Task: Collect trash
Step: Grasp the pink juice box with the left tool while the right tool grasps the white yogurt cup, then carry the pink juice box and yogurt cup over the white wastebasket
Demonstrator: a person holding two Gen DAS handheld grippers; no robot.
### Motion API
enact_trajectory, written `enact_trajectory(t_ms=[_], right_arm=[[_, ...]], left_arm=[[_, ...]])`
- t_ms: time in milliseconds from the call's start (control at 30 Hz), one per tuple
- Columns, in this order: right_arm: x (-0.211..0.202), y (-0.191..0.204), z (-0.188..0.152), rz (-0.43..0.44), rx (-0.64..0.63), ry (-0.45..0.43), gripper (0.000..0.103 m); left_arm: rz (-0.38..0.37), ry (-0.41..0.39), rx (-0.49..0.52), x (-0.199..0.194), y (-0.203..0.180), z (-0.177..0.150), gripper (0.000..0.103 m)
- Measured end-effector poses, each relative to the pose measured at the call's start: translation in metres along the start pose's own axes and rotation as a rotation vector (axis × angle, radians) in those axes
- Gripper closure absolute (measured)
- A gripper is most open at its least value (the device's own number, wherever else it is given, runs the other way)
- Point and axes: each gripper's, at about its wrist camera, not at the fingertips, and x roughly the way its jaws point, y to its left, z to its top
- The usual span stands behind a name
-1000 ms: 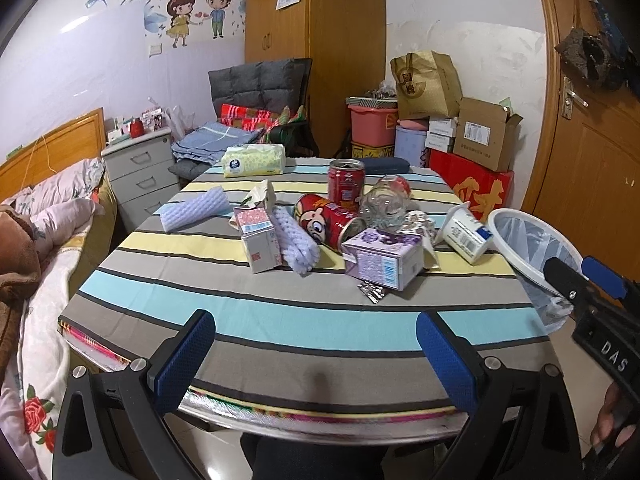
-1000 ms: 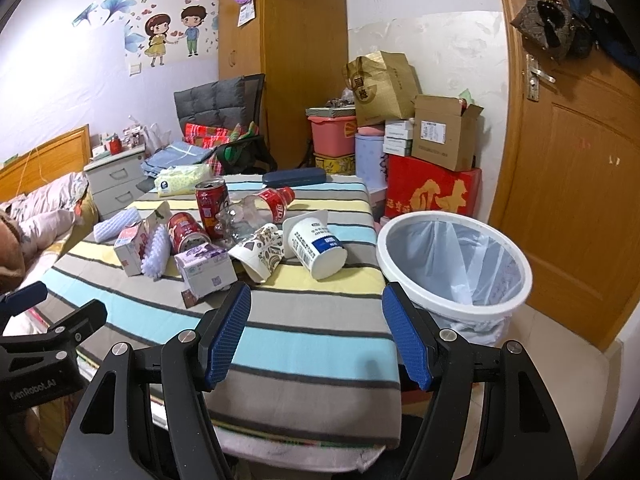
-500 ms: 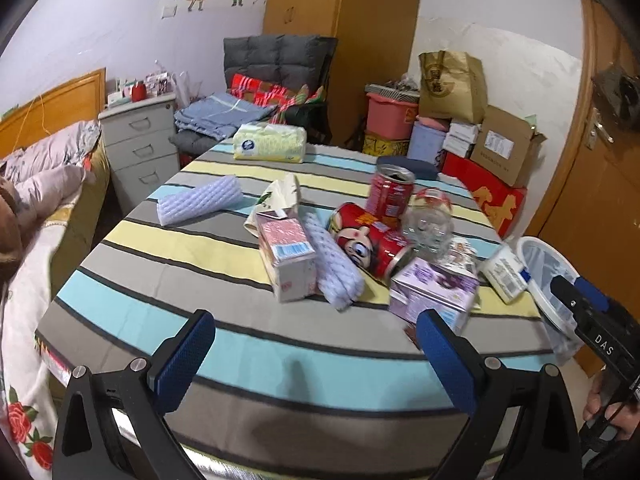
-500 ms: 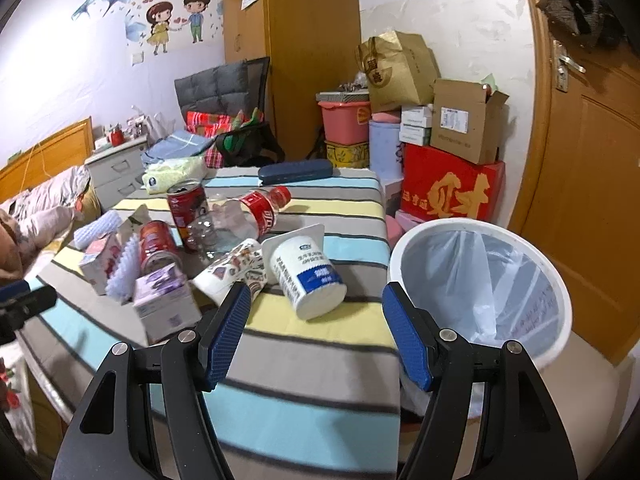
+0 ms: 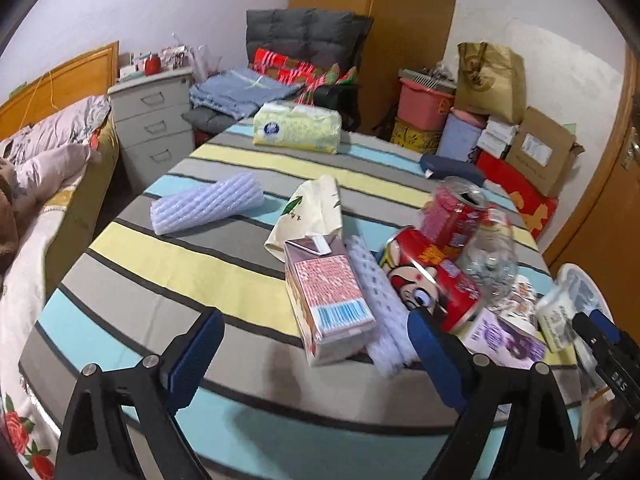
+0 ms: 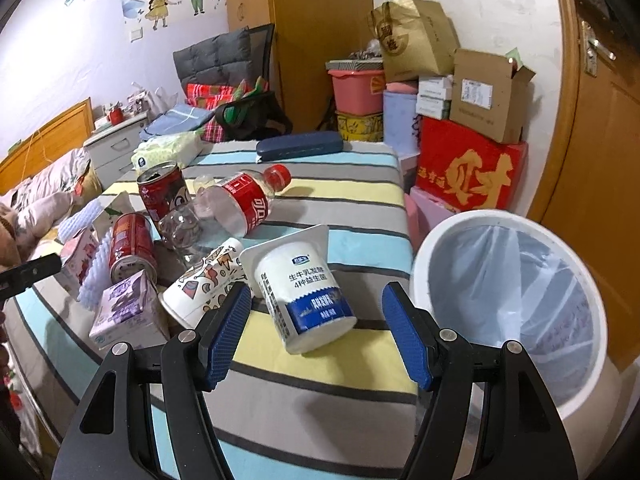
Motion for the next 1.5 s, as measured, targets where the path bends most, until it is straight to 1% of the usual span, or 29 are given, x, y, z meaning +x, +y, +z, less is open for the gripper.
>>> enact_trajectory(t_ms=[67, 133, 167, 200, 233, 267, 300, 400, 467, 533, 600, 667, 733, 767, 800, 867, 967, 1033, 1167, 1267, 1433, 1500], right_arm=[[0.003, 0.000, 0.002, 0.006, -0.007, 0.016, 0.036], [0.004, 0.002, 0.002, 0.006, -0.027, 0.018, 0.036], [0.005, 0.002, 0.003, 0.004, -0.032, 0.024, 0.036], [0.006, 0.004, 0.003, 0.008, -0.037, 0.030, 0.037], [0.007, 0.003, 0.005, 0.012, -0.039, 0.034, 0.040], [0.008, 0.003, 0.006, 0.011, -0.040, 0.038, 0.041], [0.009, 0.004, 0.006, 0.011, -0.042, 0.043, 0.043], [0.011, 0.005, 0.009, 0.012, -0.051, 0.050, 0.045], [0.012, 0.005, 0.010, 0.009, -0.055, 0.049, 0.046], [0.013, 0.004, 0.010, 0.011, -0.046, 0.049, 0.048], [0.014, 0.003, 0.010, 0.009, -0.041, 0.053, 0.051], [0.015, 0.003, 0.011, 0.012, -0.038, 0.053, 0.051], [0.016, 0.002, 0.012, 0.014, -0.037, 0.051, 0.051], [0.017, 0.001, 0.012, 0.014, -0.039, 0.048, 0.051], [0.017, 0.001, 0.012, 0.015, -0.043, 0.047, 0.051], [0.018, -0.001, 0.012, 0.026, -0.042, 0.054, 0.051], [0.019, -0.002, 0.013, 0.031, -0.042, 0.056, 0.051], [0.019, -0.001, 0.013, 0.030, -0.058, 0.061, 0.051], [0.020, 0.000, 0.014, 0.027, -0.072, 0.072, 0.051], [0.023, 0.001, 0.013, 0.038, -0.091, 0.087, 0.048], [0.026, 0.003, 0.012, 0.015, -0.106, 0.087, 0.048], [0.024, 0.003, 0.012, 0.009, -0.106, 0.080, 0.050]], left_arm=[[0.000, 0.014, -0.007, 0.007, 0.001, 0.003, 0.015], [-0.002, 0.010, -0.004, 0.012, 0.000, 0.006, 0.015], [0.006, 0.010, -0.001, 0.014, 0.000, 0.008, 0.017], [0.017, 0.011, 0.004, 0.017, 0.000, 0.010, 0.018], [0.023, 0.013, 0.006, 0.020, 0.000, 0.011, 0.020], [0.022, 0.023, 0.000, 0.024, 0.001, 0.013, 0.025], [0.014, 0.037, -0.009, 0.027, 0.002, 0.014, 0.027], [0.022, 0.050, -0.011, 0.036, 0.003, 0.017, 0.028], [0.019, 0.070, -0.011, 0.042, 0.003, 0.017, 0.032], [0.025, 0.081, -0.009, 0.047, 0.003, 0.017, 0.033], [0.015, 0.088, -0.008, 0.050, 0.003, 0.016, 0.038], [0.002, 0.103, -0.013, 0.054, 0.003, 0.014, 0.047], [0.013, 0.108, -0.010, 0.057, 0.003, 0.013, 0.051], [0.004, 0.105, -0.011, 0.056, 0.003, 0.013, 0.060], [-0.012, 0.102, -0.013, 0.055, 0.003, 0.013, 0.063], [-0.004, 0.096, 0.005, 0.054, 0.000, 0.013, 0.068], [-0.015, 0.096, 0.000, 0.053, 0.001, 0.012, 0.068], [-0.009, 0.077, -0.002, 0.048, 0.002, 0.013, 0.068], [-0.008, 0.065, 0.007, 0.039, 0.003, 0.011, 0.068], [-0.007, 0.061, 0.005, 0.034, 0.005, 0.011, 0.068], [-0.015, 0.045, 0.010, 0.022, 0.003, 0.008, 0.068], [-0.015, 0.037, 0.020, 0.016, 0.000, 0.007, 0.068]])
